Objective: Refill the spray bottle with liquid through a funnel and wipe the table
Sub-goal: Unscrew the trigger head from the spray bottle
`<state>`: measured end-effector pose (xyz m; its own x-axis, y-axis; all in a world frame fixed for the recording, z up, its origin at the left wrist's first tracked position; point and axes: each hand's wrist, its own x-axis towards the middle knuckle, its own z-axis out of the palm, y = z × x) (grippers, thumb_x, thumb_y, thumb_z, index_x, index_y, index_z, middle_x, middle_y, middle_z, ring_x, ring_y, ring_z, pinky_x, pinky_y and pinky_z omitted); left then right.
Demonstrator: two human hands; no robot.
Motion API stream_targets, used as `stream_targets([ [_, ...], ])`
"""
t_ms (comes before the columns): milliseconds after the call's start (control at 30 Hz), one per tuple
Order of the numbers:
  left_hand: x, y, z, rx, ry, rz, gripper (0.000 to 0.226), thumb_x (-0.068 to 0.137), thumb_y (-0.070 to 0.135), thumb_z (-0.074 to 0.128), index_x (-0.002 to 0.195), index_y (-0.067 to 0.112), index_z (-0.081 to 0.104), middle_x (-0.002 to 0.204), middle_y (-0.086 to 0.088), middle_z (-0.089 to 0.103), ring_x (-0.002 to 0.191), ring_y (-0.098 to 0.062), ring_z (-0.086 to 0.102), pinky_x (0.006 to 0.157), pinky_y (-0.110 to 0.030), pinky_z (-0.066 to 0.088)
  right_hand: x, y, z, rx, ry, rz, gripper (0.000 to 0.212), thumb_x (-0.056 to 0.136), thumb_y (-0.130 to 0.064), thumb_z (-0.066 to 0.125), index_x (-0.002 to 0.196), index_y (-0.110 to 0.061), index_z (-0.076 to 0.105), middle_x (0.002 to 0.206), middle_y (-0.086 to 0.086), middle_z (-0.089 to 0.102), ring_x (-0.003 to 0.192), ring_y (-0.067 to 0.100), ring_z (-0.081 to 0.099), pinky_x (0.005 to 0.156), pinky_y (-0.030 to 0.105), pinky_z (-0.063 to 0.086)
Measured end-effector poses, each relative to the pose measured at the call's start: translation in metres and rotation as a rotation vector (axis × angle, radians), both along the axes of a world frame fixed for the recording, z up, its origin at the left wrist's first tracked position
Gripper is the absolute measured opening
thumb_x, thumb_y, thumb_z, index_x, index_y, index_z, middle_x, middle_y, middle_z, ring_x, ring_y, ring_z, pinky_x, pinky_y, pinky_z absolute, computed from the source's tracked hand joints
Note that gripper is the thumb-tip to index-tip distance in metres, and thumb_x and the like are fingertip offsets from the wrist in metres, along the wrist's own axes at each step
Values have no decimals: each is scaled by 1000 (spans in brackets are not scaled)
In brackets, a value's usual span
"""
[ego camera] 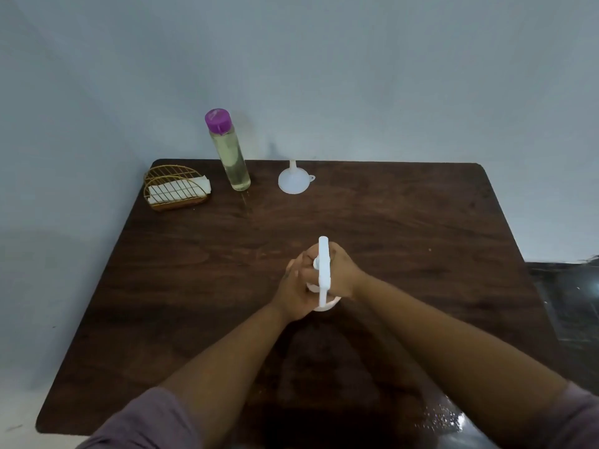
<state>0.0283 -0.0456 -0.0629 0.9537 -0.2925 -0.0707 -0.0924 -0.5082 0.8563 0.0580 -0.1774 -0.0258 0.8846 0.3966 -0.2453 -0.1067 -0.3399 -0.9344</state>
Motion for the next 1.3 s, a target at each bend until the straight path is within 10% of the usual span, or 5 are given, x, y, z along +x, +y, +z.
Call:
stream_targets([
  [200, 9, 4, -26, -17, 121, -16, 61, 71, 51, 75, 120, 18, 58, 114, 10, 64, 111, -3, 60, 95, -29, 51, 12, -15, 72, -71, 211, 500, 22, 57, -18, 64, 40, -24, 51, 43, -11, 47, 42, 1, 47, 50, 10, 38],
  [533, 1, 3, -5, -6, 109, 38, 60, 61, 53, 72, 112, 30, 51, 112, 8, 55, 111, -22, 55, 93, -50, 51, -45, -9, 21, 53, -282, -455, 46, 57, -29, 93, 85, -21, 58, 81, -4, 66, 76, 12, 66, 67, 23, 55],
  [900, 14, 6, 21, 93, 211, -173, 58, 65, 69, 73, 114, 48, 48, 130, 7, 53, 126, -18, 49, 108, -52, 40, -26, -40, 45, -138, -80, 91, 37, 86, -18, 69, 121, -23, 60, 116, -4, 66, 107, 14, 63, 96, 41, 52],
  [1133, 19, 4, 15, 176, 245, -170, 104, 51, 84, 66, 137, 31, 44, 143, 2, 45, 135, -23, 41, 112, -48, 36, -38, -20, 43, -198, -269, -136, 47, 76, -34, 79, 102, -18, 44, 92, -3, 63, 83, 11, 63, 67, 18, 49],
  [1300, 24, 4, -2, 126, 217, -175, 79, 61, 77, 73, 127, 40, 50, 131, 11, 54, 127, -14, 50, 107, -49, 42, -35, -35, 44, -192, -188, 38, 38, 91, -16, 60, 128, -21, 52, 121, -2, 62, 108, 15, 60, 94, 35, 50],
])
